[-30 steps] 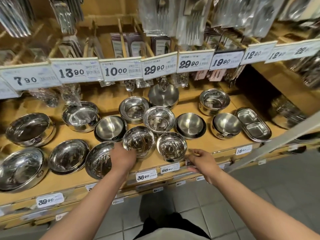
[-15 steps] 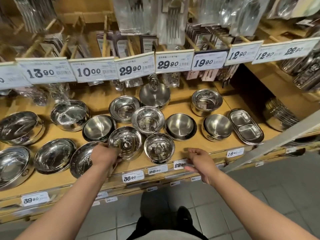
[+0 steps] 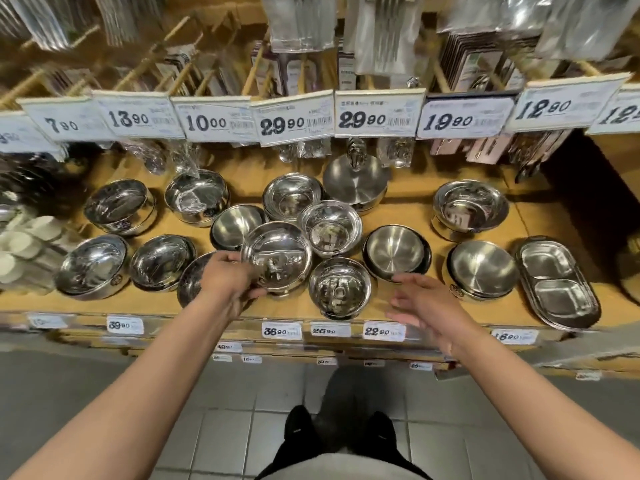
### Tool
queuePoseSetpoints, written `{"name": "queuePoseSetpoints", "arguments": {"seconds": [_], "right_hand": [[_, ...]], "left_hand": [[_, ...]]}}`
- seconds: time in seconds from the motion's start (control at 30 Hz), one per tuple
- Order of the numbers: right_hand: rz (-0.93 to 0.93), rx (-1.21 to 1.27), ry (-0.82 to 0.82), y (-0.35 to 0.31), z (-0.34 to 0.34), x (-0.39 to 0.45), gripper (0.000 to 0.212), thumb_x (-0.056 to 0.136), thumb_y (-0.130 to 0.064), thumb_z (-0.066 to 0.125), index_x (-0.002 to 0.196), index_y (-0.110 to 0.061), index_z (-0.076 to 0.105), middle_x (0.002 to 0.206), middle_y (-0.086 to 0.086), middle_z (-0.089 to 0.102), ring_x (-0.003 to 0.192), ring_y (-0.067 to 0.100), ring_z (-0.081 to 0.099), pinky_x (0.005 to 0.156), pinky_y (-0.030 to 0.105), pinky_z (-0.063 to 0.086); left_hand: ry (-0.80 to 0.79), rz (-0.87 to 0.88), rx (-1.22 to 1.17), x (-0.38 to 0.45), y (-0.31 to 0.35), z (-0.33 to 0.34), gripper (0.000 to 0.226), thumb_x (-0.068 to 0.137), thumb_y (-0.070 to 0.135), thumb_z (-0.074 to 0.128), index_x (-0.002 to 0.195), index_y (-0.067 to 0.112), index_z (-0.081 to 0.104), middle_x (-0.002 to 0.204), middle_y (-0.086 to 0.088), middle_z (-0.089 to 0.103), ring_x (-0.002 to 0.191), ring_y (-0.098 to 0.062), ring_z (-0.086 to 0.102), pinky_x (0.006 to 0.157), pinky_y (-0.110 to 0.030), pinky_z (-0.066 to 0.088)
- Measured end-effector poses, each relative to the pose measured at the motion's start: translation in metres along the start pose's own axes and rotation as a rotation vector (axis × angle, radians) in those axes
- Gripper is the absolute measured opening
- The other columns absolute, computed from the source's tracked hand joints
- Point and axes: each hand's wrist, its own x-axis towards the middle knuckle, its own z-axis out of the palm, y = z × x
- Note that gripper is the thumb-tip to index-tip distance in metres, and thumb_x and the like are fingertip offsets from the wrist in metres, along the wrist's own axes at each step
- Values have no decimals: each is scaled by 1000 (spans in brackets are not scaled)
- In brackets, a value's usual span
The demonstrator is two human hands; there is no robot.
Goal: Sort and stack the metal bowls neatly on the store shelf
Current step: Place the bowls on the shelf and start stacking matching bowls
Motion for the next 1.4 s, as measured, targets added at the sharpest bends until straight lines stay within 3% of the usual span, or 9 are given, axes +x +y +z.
{"name": "queuePoseSetpoints", "arguments": {"seconds": [0.2, 0.47, 0.63, 0.87, 1.0, 1.1, 1.2, 1.33, 1.4], "right_hand": [[-13, -78, -362, -16, 36, -10, 62, 83, -34, 77, 138, -25, 50, 130, 7, 64, 117, 27, 67, 82, 40, 63], [-87, -139, -214, -4, 21, 5, 72, 91, 1, 66, 149, -29, 35, 139, 13, 56, 89, 30, 77, 81, 43, 63], [-69, -76, -138, 1, 15, 14, 64, 91, 2, 64, 145, -27, 43, 118, 7, 69, 87, 27, 77, 65, 32, 63], [32, -28, -30, 6, 30, 19, 62, 97, -1, 61, 152, -18, 39, 118, 0, 65, 89, 31, 76, 61, 31, 63], [31, -39, 67, 6, 35, 23, 25, 95, -4, 65, 119, -8, 57, 110, 13, 67, 76, 33, 77, 54, 31, 62], [-81, -172, 152, 13, 38, 31, 9, 94, -6, 67, 101, -9, 62, 101, 15, 70, 90, 37, 73, 77, 50, 63], [-140, -235, 198, 13, 42, 34, 13, 92, -8, 70, 105, -4, 67, 105, 18, 70, 87, 30, 67, 86, 61, 58], [-237, -298, 259, 15, 48, 36, 7, 92, -13, 72, 97, -9, 74, 88, 8, 69, 62, 8, 62, 50, 26, 55], [-269, -316, 266, 19, 50, 35, 11, 92, -20, 73, 98, -11, 75, 76, -2, 63, 48, 0, 57, 49, 24, 55]], "left_hand": [[-202, -53, -93, -56, -16, 36, 40, 80, -24, 57, 104, 8, 52, 98, -13, 65, 59, -21, 73, 53, -36, 62], [-276, -65, -159, -71, -50, 40, 33, 91, -3, 66, 121, 5, 57, 103, -10, 67, 71, -12, 72, 73, -38, 65], [-202, -132, -183, -57, -67, 8, 10, 95, -2, 60, 99, 7, 61, 74, -1, 72, 62, -8, 71, 56, -30, 63], [-210, -164, -112, -29, -71, -7, 15, 95, -5, 58, 101, 8, 61, 96, -7, 60, 85, -15, 62, 60, -28, 64], [-278, -164, -68, -13, -64, 1, 16, 96, -1, 59, 110, 7, 61, 105, -10, 64, 93, -17, 65, 64, -26, 63], [-352, -139, -40, -4, -59, 11, 19, 96, -4, 59, 113, 4, 62, 107, -15, 67, 96, -20, 70, 67, -25, 63], [-399, -93, 13, 2, -54, 22, 8, 97, -1, 58, 98, 6, 62, 85, -8, 61, 73, -15, 65, 67, -24, 62], [-425, -31, 120, 4, -53, 41, 4, 99, 16, 63, 97, 13, 63, 102, -7, 68, 95, -25, 70, 80, -28, 62], [-419, 21, 182, 5, -54, 47, 6, 97, 19, 66, 98, 14, 64, 102, -8, 67, 97, -28, 71, 88, -37, 61]]}}
